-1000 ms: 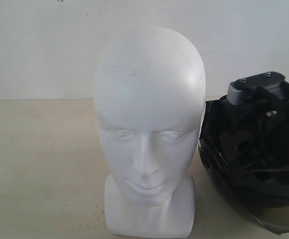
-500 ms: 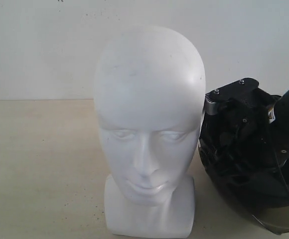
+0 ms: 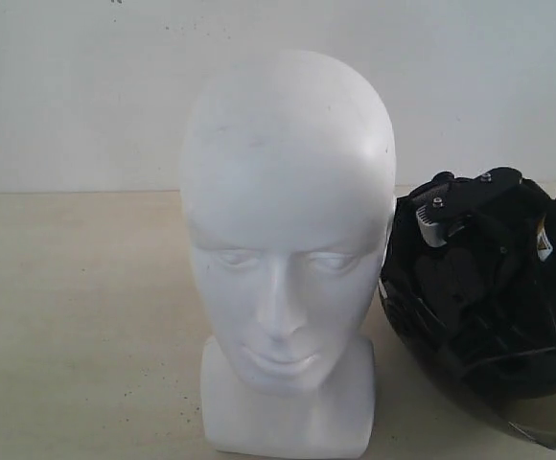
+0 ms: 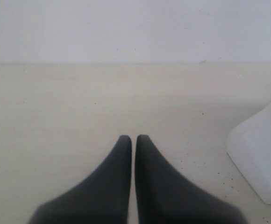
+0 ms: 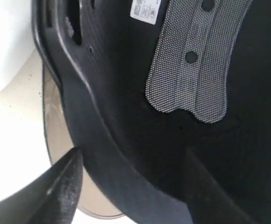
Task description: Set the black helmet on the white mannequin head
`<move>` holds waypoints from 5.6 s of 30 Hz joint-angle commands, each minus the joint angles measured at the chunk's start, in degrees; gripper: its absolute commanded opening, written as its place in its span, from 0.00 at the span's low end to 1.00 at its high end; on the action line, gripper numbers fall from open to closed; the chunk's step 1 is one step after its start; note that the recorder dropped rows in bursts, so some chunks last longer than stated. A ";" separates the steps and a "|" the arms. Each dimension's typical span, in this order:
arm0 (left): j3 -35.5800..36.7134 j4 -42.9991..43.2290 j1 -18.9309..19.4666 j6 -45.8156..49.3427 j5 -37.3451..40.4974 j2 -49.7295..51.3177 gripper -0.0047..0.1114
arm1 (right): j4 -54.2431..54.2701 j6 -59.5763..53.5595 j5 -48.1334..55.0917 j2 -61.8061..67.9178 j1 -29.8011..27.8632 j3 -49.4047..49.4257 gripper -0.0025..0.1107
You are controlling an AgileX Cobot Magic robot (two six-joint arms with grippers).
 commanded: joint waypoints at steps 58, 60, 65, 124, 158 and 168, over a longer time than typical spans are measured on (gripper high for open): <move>0.19 0.00 -0.24 -0.44 -0.06 -0.05 0.08 | 4.32 -6.39 11.12 3.36 0.01 -7.26 0.55; 0.19 0.00 -0.24 -0.44 -0.06 -0.05 0.08 | 3.96 -6.24 10.31 3.36 0.01 -7.26 0.55; 0.19 0.00 -0.24 -0.44 -0.06 -0.05 0.08 | 1.88 -5.99 9.91 3.36 0.01 -6.66 0.55; 0.19 0.00 -0.24 -0.44 -0.06 -0.05 0.08 | 7.69 -8.81 -13.04 4.02 -0.09 2.08 0.55; 0.19 0.00 -0.24 -0.44 -0.06 -0.05 0.08 | -17.40 11.67 -16.90 6.18 -4.02 2.59 0.55; 0.19 0.00 -0.24 -0.44 -0.06 -0.05 0.08 | -9.56 2.43 -20.90 6.99 -5.47 2.48 0.55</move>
